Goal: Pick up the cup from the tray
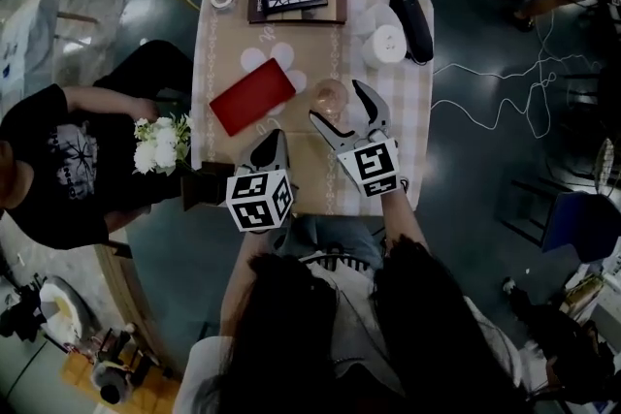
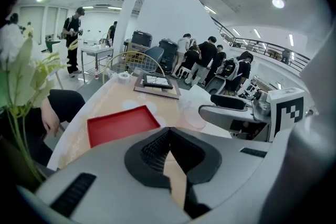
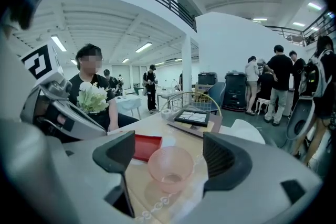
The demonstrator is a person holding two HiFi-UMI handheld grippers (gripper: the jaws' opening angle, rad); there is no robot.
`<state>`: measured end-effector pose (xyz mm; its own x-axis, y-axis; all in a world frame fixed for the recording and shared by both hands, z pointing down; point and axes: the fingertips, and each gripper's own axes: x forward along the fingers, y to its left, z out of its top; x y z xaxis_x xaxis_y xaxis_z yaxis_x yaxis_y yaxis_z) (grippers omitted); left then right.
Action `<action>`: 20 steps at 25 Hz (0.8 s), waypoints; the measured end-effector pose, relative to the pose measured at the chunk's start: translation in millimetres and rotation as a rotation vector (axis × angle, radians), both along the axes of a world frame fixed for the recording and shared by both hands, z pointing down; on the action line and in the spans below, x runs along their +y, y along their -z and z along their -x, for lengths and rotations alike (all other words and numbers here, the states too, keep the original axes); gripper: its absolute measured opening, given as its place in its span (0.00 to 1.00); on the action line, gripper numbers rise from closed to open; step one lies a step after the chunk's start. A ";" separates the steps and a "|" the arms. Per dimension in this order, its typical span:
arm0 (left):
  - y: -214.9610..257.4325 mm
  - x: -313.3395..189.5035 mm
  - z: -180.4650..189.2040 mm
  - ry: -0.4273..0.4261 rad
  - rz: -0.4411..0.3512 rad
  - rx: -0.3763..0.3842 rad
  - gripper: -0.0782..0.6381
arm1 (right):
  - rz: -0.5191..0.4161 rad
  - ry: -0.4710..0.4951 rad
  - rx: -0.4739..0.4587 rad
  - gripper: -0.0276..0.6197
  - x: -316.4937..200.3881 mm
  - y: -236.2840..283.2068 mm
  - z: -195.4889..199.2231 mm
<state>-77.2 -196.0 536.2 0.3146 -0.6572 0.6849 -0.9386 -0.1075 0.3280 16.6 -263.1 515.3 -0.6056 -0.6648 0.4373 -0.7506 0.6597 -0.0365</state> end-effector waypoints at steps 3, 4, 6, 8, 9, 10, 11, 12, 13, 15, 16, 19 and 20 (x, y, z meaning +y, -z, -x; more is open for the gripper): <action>12.6 9.3 -2.2 -0.003 -0.022 0.007 0.12 | -0.004 -0.015 -0.008 0.64 13.6 13.5 -1.9; 16.8 11.9 -2.9 -0.002 -0.031 0.012 0.12 | -0.006 -0.021 -0.007 0.64 17.8 17.6 -2.6; 25.3 15.9 -4.7 -0.005 -0.054 0.016 0.12 | -0.011 -0.029 -0.004 0.64 26.4 25.0 -4.1; 35.1 19.5 -6.4 -0.009 -0.080 0.018 0.12 | -0.018 -0.027 -0.019 0.64 36.2 35.0 -3.3; 40.7 21.1 -6.9 -0.009 -0.094 0.021 0.12 | -0.023 -0.026 -0.029 0.64 40.9 41.3 -2.2; 46.7 22.4 -7.3 -0.009 -0.108 0.024 0.12 | -0.029 -0.028 -0.037 0.64 44.9 47.3 -1.2; 52.7 23.3 -7.6 -0.010 -0.124 0.026 0.12 | -0.036 -0.032 -0.042 0.64 48.3 52.8 -0.3; 58.3 23.8 -8.0 -0.012 -0.140 0.028 0.12 | -0.043 -0.036 -0.045 0.64 51.1 57.8 0.6; 63.4 24.4 -8.6 -0.015 -0.157 0.030 0.12 | -0.049 -0.040 -0.047 0.64 53.9 62.1 1.4; 71.7 28.3 -10.1 -0.023 -0.183 0.032 0.12 | -0.050 -0.043 -0.048 0.64 62.0 67.9 3.3; 75.2 32.2 -10.6 -0.026 -0.192 0.031 0.12 | -0.044 -0.042 -0.049 0.64 67.8 69.6 4.4; 84.9 44.0 -10.8 -0.027 -0.219 0.033 0.12 | -0.032 -0.054 -0.051 0.64 83.6 75.2 5.3; 87.9 46.6 -10.6 -0.027 -0.228 0.035 0.12 | -0.031 -0.064 -0.054 0.64 87.0 77.3 4.6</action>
